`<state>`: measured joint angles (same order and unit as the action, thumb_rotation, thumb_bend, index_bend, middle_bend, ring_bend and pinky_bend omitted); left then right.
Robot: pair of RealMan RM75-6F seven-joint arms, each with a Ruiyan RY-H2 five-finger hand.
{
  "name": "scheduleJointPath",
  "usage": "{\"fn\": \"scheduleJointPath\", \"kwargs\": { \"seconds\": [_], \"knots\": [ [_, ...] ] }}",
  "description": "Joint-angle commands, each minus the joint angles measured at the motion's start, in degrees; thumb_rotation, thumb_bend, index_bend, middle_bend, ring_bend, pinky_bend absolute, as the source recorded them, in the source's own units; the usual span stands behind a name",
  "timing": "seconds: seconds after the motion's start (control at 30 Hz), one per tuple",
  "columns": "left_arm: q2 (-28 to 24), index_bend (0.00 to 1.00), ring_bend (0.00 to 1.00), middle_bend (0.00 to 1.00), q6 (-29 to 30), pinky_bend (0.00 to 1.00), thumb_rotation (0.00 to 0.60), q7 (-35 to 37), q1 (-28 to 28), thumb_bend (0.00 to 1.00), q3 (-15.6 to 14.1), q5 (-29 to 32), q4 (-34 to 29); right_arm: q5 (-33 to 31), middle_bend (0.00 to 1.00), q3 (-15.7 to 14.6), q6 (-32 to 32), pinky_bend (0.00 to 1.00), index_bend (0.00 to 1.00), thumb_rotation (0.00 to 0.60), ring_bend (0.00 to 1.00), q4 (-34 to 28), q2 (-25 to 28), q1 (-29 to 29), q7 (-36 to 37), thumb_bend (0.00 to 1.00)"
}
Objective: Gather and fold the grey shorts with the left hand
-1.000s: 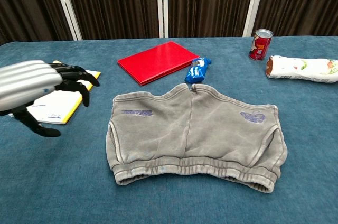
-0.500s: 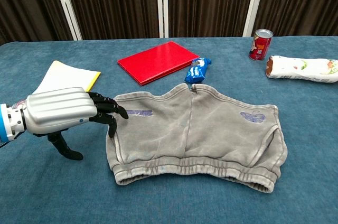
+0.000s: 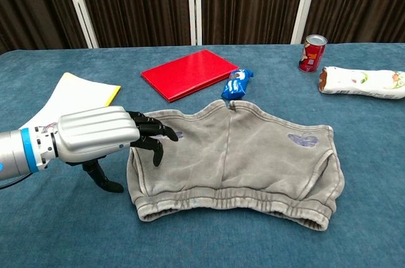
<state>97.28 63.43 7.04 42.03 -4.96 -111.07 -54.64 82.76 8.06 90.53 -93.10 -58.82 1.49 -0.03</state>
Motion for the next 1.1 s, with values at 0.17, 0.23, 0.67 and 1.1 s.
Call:
{"fn": "scheduleJointPath", "kwargs": {
  "seconds": [0.17,0.23,0.67,1.1],
  "knots": [
    [0.6,0.39,0.15,0.11,-1.1,0.24,0.6,-0.5,1.2,0.15,-0.1,1.3,-0.5,0.1,0.0,0.0,0.1,0.0,0.07,0.6,0.0,-0.1,0.1,-0.1,0.1,0.0],
    [0.7,0.39,0.15,0.11,-1.6,0.24,0.6,-0.7,1.4,0.15,-0.2,1.6,-0.6,0.1,0.0,0.0,0.1,0.0,0.07,0.6,0.0,-0.1,0.1,-0.1,0.1,0.0],
    [1.6,0.39,0.15,0.11,-1.9,0.24,0.6,-0.2,1.6,0.39,-1.6,3.3,0.2,0.2,0.0,-0.1,0.3,0.0,0.07,0.6,0.0,-0.2,0.2,-0.2,0.0,0.0],
    [1.9,0.5,0.24,0.21,-1.1,0.33,0.6,-0.6,2.4,0.45,-1.6,4.5,0.2,0.4,0.0,-0.1,0.5,0.0,0.07,0.6,0.0,-0.5,0.4,-0.3,0.4,0.0]
  ]
}}
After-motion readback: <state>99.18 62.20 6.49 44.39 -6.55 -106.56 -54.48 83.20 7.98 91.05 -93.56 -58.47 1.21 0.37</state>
